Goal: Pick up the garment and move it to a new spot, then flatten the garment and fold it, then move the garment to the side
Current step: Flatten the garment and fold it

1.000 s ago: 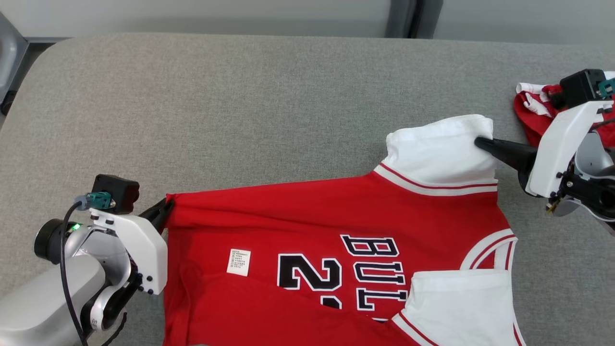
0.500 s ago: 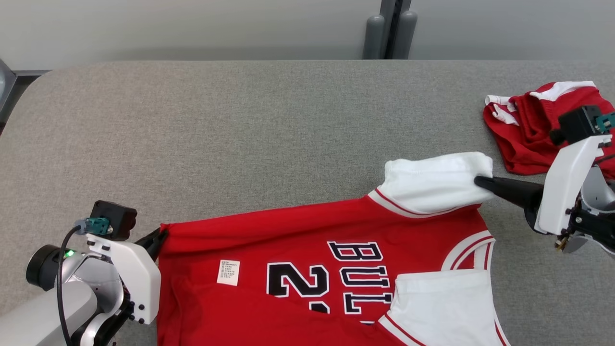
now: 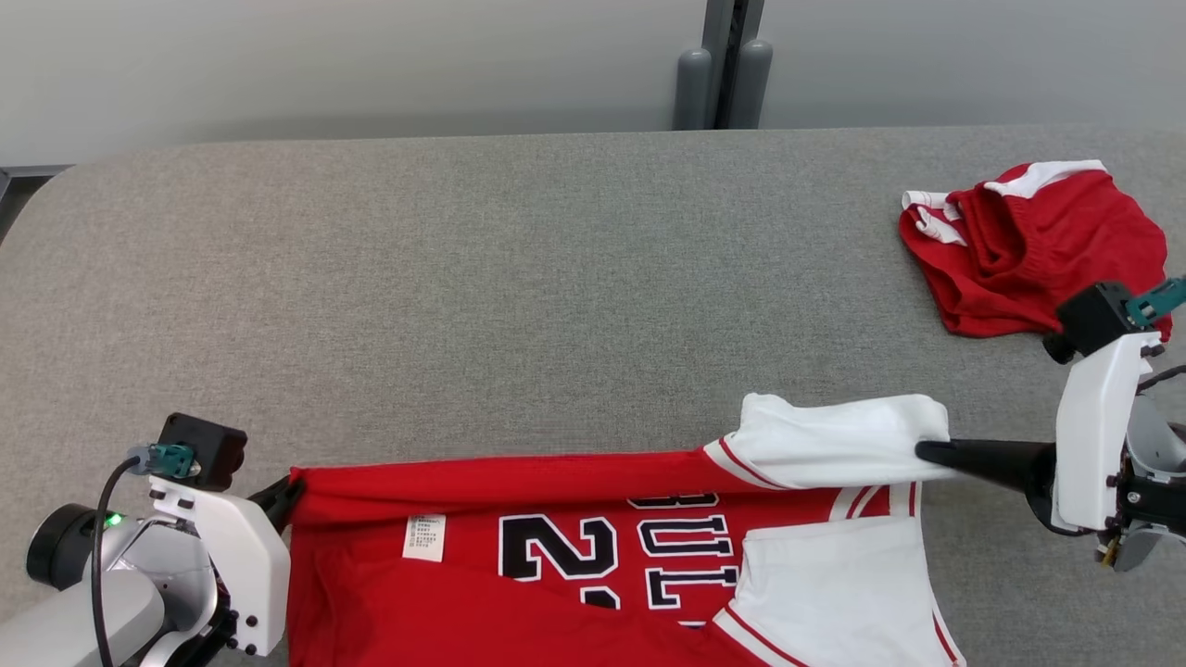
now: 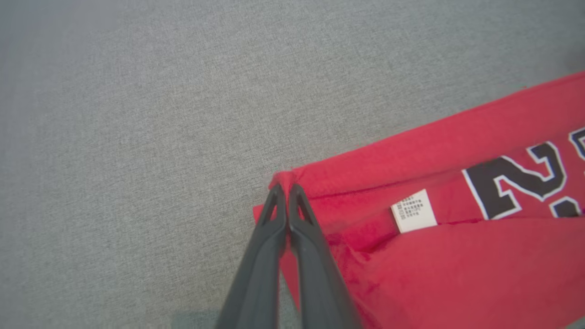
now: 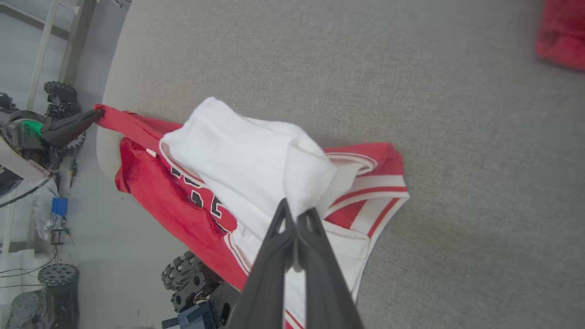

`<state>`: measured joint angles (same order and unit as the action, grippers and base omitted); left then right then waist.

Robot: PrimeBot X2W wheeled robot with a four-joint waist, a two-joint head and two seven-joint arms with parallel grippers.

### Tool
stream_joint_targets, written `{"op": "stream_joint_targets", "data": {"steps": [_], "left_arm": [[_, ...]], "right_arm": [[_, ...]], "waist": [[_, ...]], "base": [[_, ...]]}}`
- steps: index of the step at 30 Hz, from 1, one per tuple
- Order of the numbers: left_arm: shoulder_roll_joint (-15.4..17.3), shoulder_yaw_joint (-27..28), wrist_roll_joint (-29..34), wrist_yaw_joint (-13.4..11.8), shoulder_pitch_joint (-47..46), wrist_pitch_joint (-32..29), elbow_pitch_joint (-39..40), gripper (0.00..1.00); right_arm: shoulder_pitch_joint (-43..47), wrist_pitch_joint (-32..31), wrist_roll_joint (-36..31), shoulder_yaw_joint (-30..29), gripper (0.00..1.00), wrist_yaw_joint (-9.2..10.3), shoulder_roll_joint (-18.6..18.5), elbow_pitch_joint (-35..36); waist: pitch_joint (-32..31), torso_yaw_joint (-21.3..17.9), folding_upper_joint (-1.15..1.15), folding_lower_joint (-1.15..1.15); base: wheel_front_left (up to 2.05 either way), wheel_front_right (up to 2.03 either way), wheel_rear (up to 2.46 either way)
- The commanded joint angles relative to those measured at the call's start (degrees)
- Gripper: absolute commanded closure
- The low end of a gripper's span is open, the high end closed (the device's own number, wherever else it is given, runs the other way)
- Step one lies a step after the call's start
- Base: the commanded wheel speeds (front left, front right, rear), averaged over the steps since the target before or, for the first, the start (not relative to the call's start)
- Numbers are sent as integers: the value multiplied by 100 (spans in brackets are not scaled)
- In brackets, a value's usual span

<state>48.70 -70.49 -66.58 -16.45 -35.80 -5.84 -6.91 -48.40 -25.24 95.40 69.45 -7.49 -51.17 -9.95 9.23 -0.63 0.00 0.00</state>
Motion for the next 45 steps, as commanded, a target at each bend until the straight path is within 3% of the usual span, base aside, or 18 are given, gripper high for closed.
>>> {"op": "stream_joint_targets", "data": {"steps": [1,28,29,31,32,33,34,45], "left_arm": [[54,19,-20,-9,31,-19,-22,100],[56,-131,-46,57,295,-409,58,100],[50,-129,-63,52,311,-420,70,95],[57,-130,-107,40,332,-457,92,75],[68,-132,-113,38,339,-470,104,56],[77,-132,-118,30,343,-487,119,13],[83,-122,-136,22,352,-488,134,0],[337,-29,-324,-187,532,-432,501,0]], "right_arm": [[118,-91,38,54,100,-2,-72,22],[659,-368,90,321,100,-2,-253,567],[683,-357,86,328,95,-2,-248,567],[704,-333,78,334,71,-2,-244,553],[708,-306,81,334,53,-2,-238,541],[725,-279,77,334,16,-2,-224,528],[756,-279,70,341,0,-2,-213,516],[1049,-15,296,355,0,-2,-226,660]], "waist": [[1,-17,0,0],[-18,-71,0,0],[-13,-71,0,0],[-3,-69,0,0],[4,-69,0,0],[9,-68,0,0],[10,-68,0,0],[-141,-47,0,0]], "base": [[0,0,0],[0,0,0],[0,0,0],[0,0,0],[0,0,0],[0,0,0],[0,0,0],[0,0,0]]}}
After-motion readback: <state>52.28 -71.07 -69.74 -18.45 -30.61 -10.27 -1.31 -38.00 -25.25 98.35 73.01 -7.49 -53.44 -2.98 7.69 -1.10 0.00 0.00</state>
